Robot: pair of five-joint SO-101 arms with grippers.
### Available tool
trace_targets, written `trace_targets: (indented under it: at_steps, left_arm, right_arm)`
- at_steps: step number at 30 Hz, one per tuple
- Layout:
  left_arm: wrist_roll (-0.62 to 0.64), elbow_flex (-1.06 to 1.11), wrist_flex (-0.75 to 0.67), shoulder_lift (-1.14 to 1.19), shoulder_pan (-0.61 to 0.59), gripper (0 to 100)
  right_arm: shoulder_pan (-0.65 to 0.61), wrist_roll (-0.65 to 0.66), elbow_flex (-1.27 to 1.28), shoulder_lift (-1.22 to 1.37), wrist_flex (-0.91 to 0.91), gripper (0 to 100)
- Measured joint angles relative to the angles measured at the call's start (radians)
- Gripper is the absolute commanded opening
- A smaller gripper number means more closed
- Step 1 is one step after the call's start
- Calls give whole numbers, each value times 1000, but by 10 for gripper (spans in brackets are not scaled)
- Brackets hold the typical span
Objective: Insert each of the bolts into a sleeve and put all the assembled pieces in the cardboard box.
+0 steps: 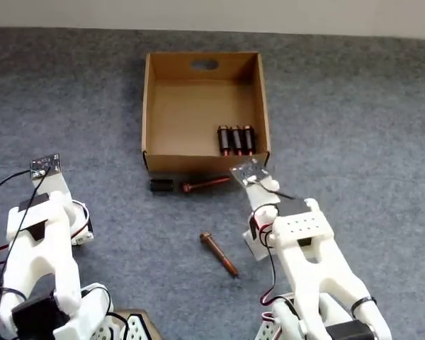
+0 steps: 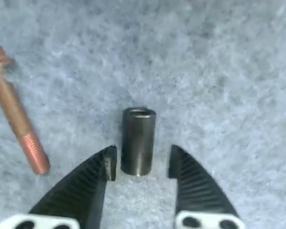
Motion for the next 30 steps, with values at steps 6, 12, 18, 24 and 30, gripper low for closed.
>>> trace_targets:
  at_steps: [6,12,18,24,30]
  left_arm:
    - [0,0,0,0,0,8]
    - [0,0,0,0,0,8]
    - [0,0,0,0,0,8]
    - [0,0,0,0,0,8]
    - [0,0,0,0,0,8]
  right_arm:
    - [0,2,3,0,-12,195]
    - [0,11,3,0,-61,195]
    - [-40,11,3,0,-64,194]
    - [-51,11,-12,127,-83,194]
    - [-52,11,-61,229,-89,93]
